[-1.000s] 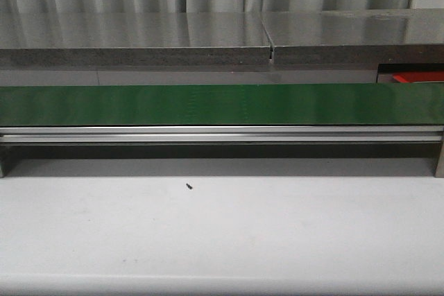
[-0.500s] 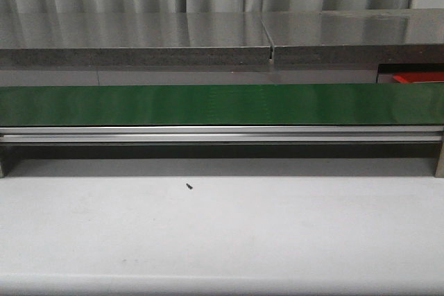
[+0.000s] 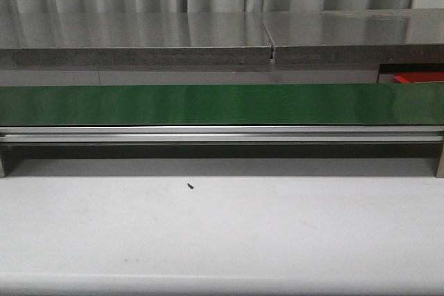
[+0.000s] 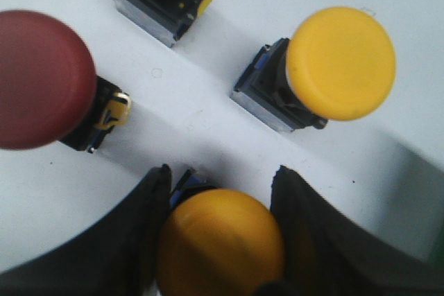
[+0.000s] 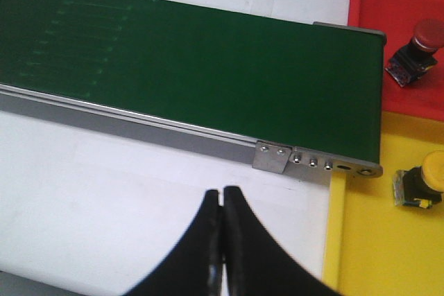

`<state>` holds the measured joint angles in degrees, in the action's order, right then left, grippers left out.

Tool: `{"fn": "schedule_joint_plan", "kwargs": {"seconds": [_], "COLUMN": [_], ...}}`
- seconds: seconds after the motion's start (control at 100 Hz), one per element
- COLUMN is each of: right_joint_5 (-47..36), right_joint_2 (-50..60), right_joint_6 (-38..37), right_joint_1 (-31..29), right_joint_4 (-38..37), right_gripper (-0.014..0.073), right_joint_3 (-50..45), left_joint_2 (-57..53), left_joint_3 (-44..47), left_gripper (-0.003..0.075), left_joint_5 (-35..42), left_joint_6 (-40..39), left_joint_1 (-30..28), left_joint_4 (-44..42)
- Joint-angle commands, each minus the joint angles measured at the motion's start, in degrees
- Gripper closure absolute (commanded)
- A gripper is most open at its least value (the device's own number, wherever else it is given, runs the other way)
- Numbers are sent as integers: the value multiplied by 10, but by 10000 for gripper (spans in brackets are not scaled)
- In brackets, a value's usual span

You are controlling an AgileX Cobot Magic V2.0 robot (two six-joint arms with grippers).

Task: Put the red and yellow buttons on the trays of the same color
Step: 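Close the left gripper around the yellow push-button, then carry the yellow button onto the belt and open the left gripper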

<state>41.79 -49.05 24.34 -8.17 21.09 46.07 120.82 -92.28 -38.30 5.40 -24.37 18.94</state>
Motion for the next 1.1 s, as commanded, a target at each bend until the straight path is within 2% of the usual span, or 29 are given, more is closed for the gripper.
{"fn": "schedule_joint_plan", "kwargs": {"seconds": [0.0,0.09,0.21,0.35,0.76,1.09], "right_joint_5": [-29,-29,-29,-29,-29,-29], "right_joint_2": [2,2,2,2,2,2], "right_joint_6": [4,4,4,4,4,4], "right_joint_1": [1,1,1,1,1,1], "right_joint_4": [10,10,10,10,10,10], "right_gripper": [710,710,710,710,710,710], "right_joint_3": [13,13,13,13,13,13], "left_joint_2": [-69,-107,-157,-191,-178,-152], "left_joint_3": [-19,-19,-19,-19,1,32], "left_gripper": [739,739,739,739,739,738], "left_joint_5": [12,8,-21,-58,-48,-33], "left_joint_6": [0,2,44,72,72,72], "left_joint_1": [2,3,10,39,134,141], "left_joint_4": [16,22,57,72,55,45]}}
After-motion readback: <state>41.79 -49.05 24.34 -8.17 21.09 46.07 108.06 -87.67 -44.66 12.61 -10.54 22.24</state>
